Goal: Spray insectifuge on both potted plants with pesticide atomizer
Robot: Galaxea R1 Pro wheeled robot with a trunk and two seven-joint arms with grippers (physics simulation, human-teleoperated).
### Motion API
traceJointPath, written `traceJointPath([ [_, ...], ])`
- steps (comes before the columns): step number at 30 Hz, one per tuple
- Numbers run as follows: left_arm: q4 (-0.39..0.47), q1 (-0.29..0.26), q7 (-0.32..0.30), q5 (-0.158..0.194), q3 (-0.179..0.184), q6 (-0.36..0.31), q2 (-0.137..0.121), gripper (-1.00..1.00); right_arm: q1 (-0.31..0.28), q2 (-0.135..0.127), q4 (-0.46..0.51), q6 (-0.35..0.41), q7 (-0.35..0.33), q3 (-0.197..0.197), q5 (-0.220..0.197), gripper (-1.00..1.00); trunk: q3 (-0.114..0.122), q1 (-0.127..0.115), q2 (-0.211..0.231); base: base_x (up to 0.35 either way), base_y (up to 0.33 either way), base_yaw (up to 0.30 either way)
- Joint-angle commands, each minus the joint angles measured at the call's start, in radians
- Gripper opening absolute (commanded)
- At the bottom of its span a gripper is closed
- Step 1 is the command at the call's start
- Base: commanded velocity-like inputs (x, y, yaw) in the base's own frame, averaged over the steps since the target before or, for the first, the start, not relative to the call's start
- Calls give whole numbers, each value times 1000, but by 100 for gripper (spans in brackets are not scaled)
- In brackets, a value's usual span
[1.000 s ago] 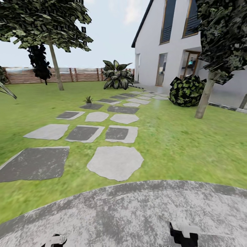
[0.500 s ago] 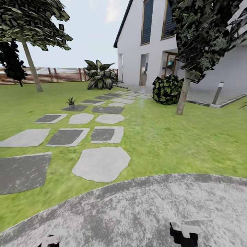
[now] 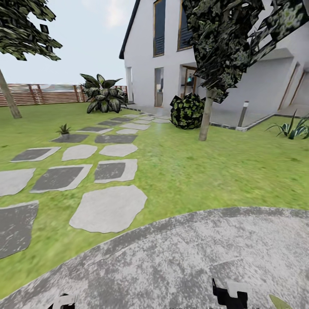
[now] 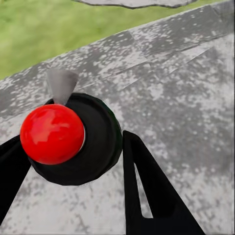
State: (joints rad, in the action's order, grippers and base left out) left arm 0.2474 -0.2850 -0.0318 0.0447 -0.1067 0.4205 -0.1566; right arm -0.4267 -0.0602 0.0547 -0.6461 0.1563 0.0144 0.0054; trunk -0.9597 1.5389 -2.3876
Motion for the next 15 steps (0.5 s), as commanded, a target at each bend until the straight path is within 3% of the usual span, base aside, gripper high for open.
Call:
traceJointPath([
  [1,-1,0,-3,4,-2,3,0,-100,-1,0,-1,-3,2,1,1,100,-1,0,0,0,0,-300],
  [10,0,0,-3,4,-2,3,0,-100,-1,0,-1,-3,2,1,0,100,-1,0,0,-8,1,-300],
  [15,0,0,-3,4,-2,3,0,-100,-1,0,-1,-3,2,1,1,100,-1,0,0,-222,151,-300],
])
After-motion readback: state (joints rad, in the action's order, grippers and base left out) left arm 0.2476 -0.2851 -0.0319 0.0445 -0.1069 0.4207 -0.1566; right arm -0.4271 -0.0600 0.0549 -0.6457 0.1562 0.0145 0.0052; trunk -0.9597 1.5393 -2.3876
